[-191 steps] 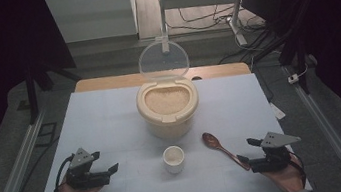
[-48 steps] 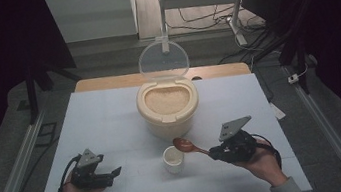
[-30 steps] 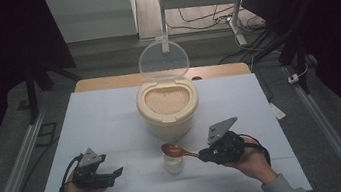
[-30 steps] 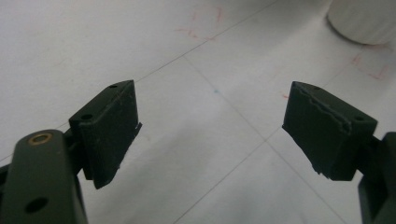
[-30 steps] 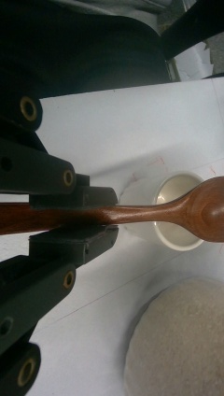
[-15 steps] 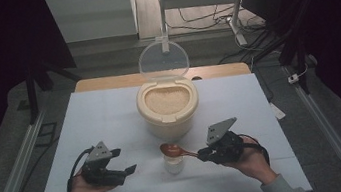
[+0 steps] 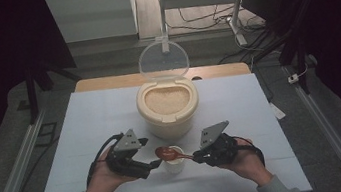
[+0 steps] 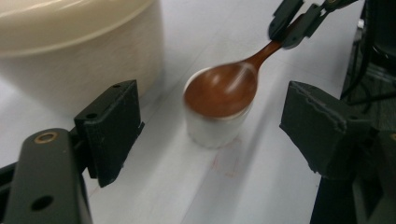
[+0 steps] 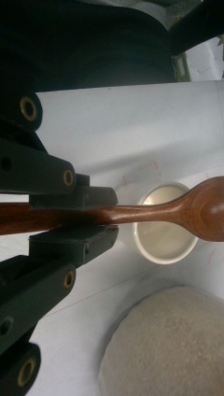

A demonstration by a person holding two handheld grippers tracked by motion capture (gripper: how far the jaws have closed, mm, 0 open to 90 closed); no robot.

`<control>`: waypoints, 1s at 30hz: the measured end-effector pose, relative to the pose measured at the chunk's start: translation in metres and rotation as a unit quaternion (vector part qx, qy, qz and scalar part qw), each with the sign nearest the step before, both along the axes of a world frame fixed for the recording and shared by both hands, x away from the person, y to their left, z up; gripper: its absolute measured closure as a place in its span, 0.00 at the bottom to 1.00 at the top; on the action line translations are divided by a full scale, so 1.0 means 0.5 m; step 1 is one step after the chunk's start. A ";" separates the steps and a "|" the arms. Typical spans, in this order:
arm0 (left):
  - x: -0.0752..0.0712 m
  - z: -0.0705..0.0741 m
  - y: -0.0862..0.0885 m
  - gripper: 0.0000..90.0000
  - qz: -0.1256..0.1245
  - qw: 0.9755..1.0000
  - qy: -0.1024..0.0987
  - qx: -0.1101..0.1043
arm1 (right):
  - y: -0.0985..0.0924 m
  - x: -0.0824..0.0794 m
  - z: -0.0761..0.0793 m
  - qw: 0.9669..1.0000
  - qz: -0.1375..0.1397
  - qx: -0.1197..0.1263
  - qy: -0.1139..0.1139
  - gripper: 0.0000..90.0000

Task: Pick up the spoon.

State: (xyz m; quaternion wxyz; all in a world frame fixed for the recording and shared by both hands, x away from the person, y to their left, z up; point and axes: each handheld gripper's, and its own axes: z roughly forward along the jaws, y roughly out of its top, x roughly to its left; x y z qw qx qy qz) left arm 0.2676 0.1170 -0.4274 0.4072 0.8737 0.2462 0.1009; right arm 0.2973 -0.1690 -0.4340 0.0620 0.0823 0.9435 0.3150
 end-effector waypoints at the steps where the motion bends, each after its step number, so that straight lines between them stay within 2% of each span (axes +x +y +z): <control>1: 0.007 0.002 -0.018 0.23 -0.012 1.000 0.006 0.009 | 0.002 0.000 -0.002 1.000 0.002 0.000 0.001 0.88; 5: 0.014 0.003 -0.045 0.26 -0.033 0.999 0.015 0.028 | 0.010 -0.002 -0.005 1.000 0.008 -0.003 0.001 0.88; 9: 0.022 0.007 -0.084 0.31 -0.062 0.997 0.019 0.051 | 0.015 -0.007 -0.002 1.000 0.015 -0.001 -0.006 0.88; 16: 0.033 0.003 -0.112 0.37 -0.083 0.993 0.035 0.074 | 0.024 -0.014 0.001 0.999 0.031 -0.008 -0.019 0.88; 17: 0.034 0.002 -0.115 0.38 -0.087 0.993 0.036 0.077 | 0.025 -0.014 0.001 0.999 0.033 -0.011 -0.021 0.88; 19: 0.033 -0.002 -0.126 0.40 -0.103 0.989 0.048 0.090 | 0.027 -0.015 -0.001 0.999 0.038 -0.011 -0.022 0.88; 20: 0.033 -0.002 -0.126 0.42 -0.103 0.989 0.048 0.090 | 0.028 -0.016 -0.001 0.999 0.039 -0.012 -0.024 0.88; 21: 0.033 -0.005 -0.131 0.42 -0.111 0.987 0.057 0.100 | 0.029 -0.017 0.000 0.999 0.038 -0.011 -0.025 0.88; 22: 0.033 -0.005 -0.131 0.43 -0.111 0.987 0.057 0.100 | 0.029 -0.017 -0.001 0.999 0.040 -0.010 -0.026 0.88; 24: 0.037 -0.010 -0.137 0.45 -0.117 0.985 0.066 0.112 | 0.030 -0.018 0.001 0.999 0.043 -0.011 -0.030 0.88; 25: 0.037 -0.010 -0.137 0.47 -0.117 0.985 0.066 0.112 | 0.030 -0.018 0.001 0.999 0.043 -0.011 -0.030 0.88; 28: 0.042 -0.017 -0.145 0.51 -0.125 0.982 0.074 0.121 | 0.033 -0.020 0.001 0.998 0.049 -0.013 -0.035 0.88; 30: 0.044 -0.019 -0.146 0.53 -0.127 0.982 0.074 0.123 | 0.034 -0.022 -0.001 0.998 0.054 -0.013 -0.038 0.88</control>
